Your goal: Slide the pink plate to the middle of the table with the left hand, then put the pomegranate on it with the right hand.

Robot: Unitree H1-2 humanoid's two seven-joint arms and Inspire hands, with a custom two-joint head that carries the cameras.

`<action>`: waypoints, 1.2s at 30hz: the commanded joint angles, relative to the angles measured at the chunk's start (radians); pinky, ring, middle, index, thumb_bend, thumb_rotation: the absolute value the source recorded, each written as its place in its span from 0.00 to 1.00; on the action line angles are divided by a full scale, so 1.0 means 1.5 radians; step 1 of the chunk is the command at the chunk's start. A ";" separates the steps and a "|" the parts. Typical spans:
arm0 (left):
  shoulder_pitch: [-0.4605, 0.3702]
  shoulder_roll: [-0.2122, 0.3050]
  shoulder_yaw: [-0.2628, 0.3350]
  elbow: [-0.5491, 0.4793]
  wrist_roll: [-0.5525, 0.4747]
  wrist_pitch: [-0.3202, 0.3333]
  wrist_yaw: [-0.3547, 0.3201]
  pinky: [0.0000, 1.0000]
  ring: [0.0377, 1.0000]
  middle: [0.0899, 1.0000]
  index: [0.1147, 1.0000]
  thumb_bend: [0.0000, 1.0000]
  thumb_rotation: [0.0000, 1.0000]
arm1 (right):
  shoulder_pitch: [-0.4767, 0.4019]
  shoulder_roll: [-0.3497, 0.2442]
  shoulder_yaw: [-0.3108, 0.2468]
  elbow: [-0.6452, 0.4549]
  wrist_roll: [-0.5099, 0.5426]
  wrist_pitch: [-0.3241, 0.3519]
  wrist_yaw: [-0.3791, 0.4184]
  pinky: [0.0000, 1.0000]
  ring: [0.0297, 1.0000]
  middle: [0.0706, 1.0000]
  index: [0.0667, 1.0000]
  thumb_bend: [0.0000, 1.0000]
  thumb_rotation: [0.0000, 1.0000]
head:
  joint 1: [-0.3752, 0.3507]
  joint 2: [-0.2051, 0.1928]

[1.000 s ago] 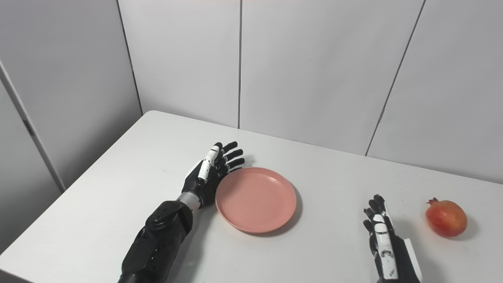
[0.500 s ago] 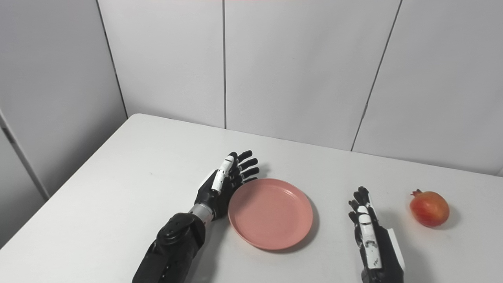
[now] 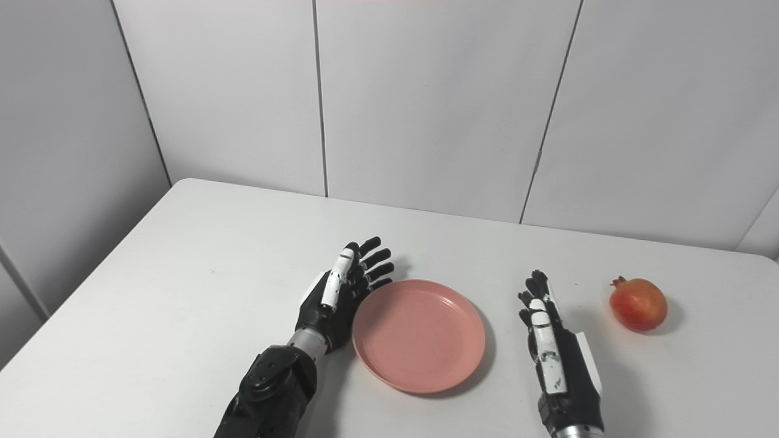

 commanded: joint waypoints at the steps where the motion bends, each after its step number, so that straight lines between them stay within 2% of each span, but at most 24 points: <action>1: 0.002 -0.001 0.002 -0.016 0.007 0.006 0.010 0.85 0.86 0.87 0.86 0.40 1.00 | -0.024 0.007 0.001 -0.032 0.001 0.005 -0.005 1.00 0.99 1.00 1.00 0.25 1.00 | -0.009 0.001; 8: 0.015 0.013 -0.008 -0.035 0.016 0.020 -0.001 0.85 0.86 0.87 0.86 0.39 1.00 | -0.025 0.007 0.008 -0.035 -0.012 0.004 -0.009 1.00 0.99 0.99 0.99 0.28 1.00 | -0.047 0.005; 13: 0.019 0.022 -0.011 -0.036 0.019 0.012 -0.006 0.85 0.86 0.87 0.86 0.39 1.00 | -0.028 0.002 0.011 -0.040 -0.030 -0.019 -0.012 0.98 0.97 0.99 0.98 0.27 1.00 | -0.086 0.008; 16: 0.021 0.028 -0.017 -0.033 0.028 0.007 -0.007 0.84 0.86 0.86 0.85 0.39 1.00 | -0.031 0.002 0.010 -0.052 -0.043 -0.019 -0.016 0.97 0.96 0.98 0.97 0.26 1.00 | -0.122 0.003; 19: 0.022 0.036 -0.020 -0.029 0.029 0.000 -0.018 0.85 0.87 0.87 0.86 0.40 1.00 | -0.039 0.001 0.007 -0.072 -0.051 -0.013 -0.018 0.93 0.95 0.97 0.96 0.22 1.00 | -0.133 0.000; 20: 0.023 0.039 -0.020 -0.027 0.028 -0.002 -0.022 0.85 0.87 0.87 0.86 0.40 1.00 | -0.043 -0.001 0.008 -0.080 -0.063 -0.012 -0.022 0.92 0.94 0.96 0.95 0.22 1.00 | -0.133 0.000; 21: 0.022 0.040 -0.020 -0.022 0.028 -0.005 -0.024 0.85 0.87 0.87 0.86 0.40 1.00 | -0.046 -0.003 0.007 -0.084 -0.076 -0.015 -0.026 0.92 0.94 0.96 0.95 0.22 1.00 | -0.162 -0.009; 22: 0.022 0.042 -0.020 -0.019 0.029 -0.007 -0.026 0.85 0.87 0.87 0.86 0.41 1.00 | -0.049 -0.006 0.007 -0.089 -0.089 -0.019 -0.030 0.91 0.93 0.95 0.94 0.23 1.00 | -0.162 -0.009; 25: 0.021 0.043 -0.018 -0.011 0.027 -0.014 -0.031 0.86 0.87 0.87 0.85 0.41 1.00 | -0.056 -0.017 0.005 -0.098 -0.118 -0.028 -0.037 0.89 0.91 0.93 0.92 0.27 1.00 | -0.189 -0.016; 27: 0.021 0.043 -0.013 -0.005 0.017 -0.017 -0.038 0.86 0.87 0.87 0.86 0.41 1.00 | -0.062 -0.028 0.008 -0.105 -0.156 -0.032 -0.044 0.87 0.90 0.92 0.91 0.37 1.00 | -0.205 -0.020; 30: 0.022 0.041 -0.004 -0.005 0.013 -0.013 -0.038 0.85 0.86 0.86 0.85 0.40 1.00 | -0.070 -0.037 0.006 -0.120 -0.182 -0.027 -0.049 0.87 0.90 0.91 0.91 0.46 0.99 | -0.220 -0.023; 36: 0.030 0.053 -0.007 0.003 0.024 -0.039 -0.049 0.85 0.86 0.87 0.86 0.39 1.00 | -0.088 -0.064 -0.008 -0.145 -0.256 -0.009 -0.064 0.84 0.88 0.90 0.90 0.54 0.92 | -0.250 -0.044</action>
